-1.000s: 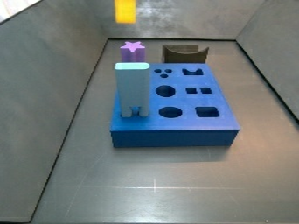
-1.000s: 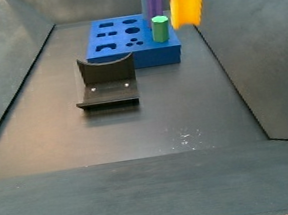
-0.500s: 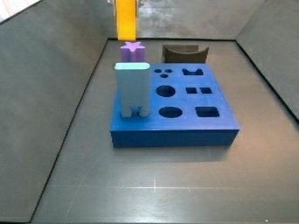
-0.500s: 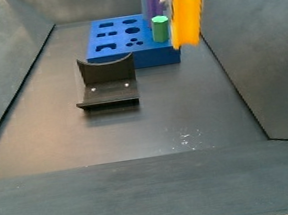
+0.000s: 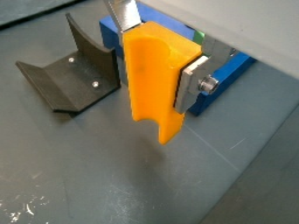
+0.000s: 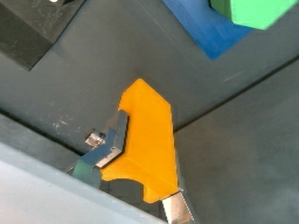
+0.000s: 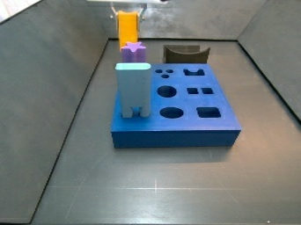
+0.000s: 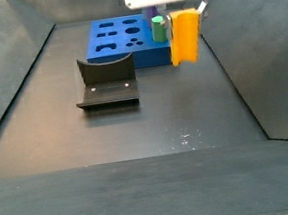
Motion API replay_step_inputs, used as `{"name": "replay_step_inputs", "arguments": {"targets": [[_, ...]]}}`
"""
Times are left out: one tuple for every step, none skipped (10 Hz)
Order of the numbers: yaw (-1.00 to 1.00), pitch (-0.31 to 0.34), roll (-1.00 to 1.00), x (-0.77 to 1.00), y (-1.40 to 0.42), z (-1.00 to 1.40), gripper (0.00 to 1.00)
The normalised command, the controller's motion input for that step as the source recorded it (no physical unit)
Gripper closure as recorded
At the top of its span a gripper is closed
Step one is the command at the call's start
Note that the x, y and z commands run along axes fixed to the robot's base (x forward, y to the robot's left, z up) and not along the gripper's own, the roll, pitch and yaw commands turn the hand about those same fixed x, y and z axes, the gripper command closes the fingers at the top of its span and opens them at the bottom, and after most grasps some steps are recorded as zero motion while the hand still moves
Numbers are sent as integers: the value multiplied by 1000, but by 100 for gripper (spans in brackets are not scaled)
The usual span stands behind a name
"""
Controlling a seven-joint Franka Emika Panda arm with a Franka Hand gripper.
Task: Pick up the arch object. Move up. Rotate the arch object. Move to above the board. Insert the arch object.
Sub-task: Rotate the arch object.
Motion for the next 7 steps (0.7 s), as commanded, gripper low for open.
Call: {"name": "replay_step_inputs", "arguments": {"targets": [[14, -46, -103, 27, -10, -951, 100], [15, -46, -107, 28, -9, -886, 100], [15, -46, -116, 28, -8, -753, 100], [16, -46, -124, 28, -7, -628, 100], [17, -48, -130, 31, -6, -537, 100], [19, -44, -137, 30, -6, -448, 100], [20, -41, -144, 30, -4, -361, 100]]}}
